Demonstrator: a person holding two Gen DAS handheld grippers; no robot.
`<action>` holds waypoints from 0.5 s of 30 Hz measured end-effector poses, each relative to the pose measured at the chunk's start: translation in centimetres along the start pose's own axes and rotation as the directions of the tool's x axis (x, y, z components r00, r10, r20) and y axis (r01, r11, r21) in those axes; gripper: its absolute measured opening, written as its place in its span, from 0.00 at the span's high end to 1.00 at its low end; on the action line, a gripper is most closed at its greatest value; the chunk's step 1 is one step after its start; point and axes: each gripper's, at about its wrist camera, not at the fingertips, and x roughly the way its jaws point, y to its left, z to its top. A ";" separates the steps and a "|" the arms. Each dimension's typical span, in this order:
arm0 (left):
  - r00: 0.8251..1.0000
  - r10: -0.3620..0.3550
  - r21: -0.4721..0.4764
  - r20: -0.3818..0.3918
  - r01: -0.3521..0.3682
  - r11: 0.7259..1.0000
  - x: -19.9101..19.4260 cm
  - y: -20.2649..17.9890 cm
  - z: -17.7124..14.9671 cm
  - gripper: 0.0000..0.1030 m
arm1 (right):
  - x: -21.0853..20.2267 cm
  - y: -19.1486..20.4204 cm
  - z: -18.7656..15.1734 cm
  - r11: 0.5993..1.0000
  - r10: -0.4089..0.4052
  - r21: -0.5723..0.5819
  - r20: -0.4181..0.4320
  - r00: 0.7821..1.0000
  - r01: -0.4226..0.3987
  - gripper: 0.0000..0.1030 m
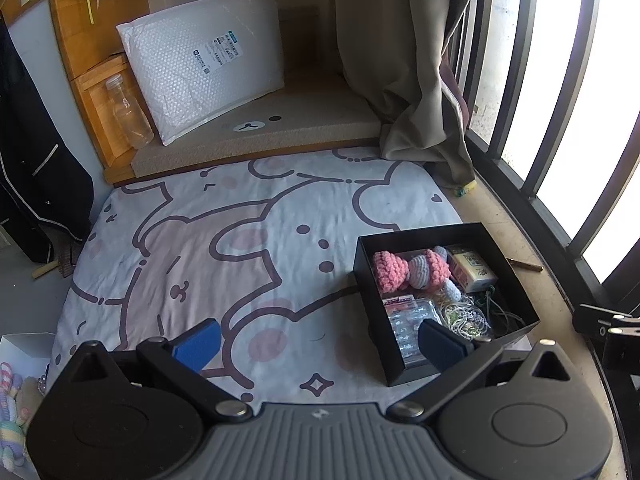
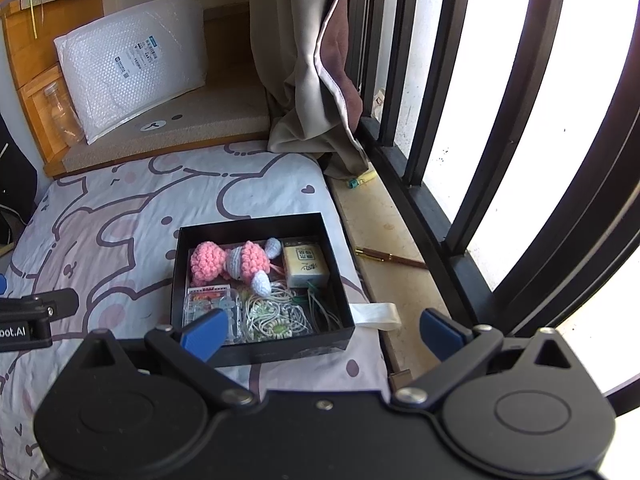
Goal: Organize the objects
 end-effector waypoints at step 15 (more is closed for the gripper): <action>1.000 -0.004 -0.002 -0.004 0.004 1.000 0.0 0.0 -0.1 0.00 | 0.1 0.3 0.0 1.000 0.000 -0.007 -0.007 1.000 0.000 0.00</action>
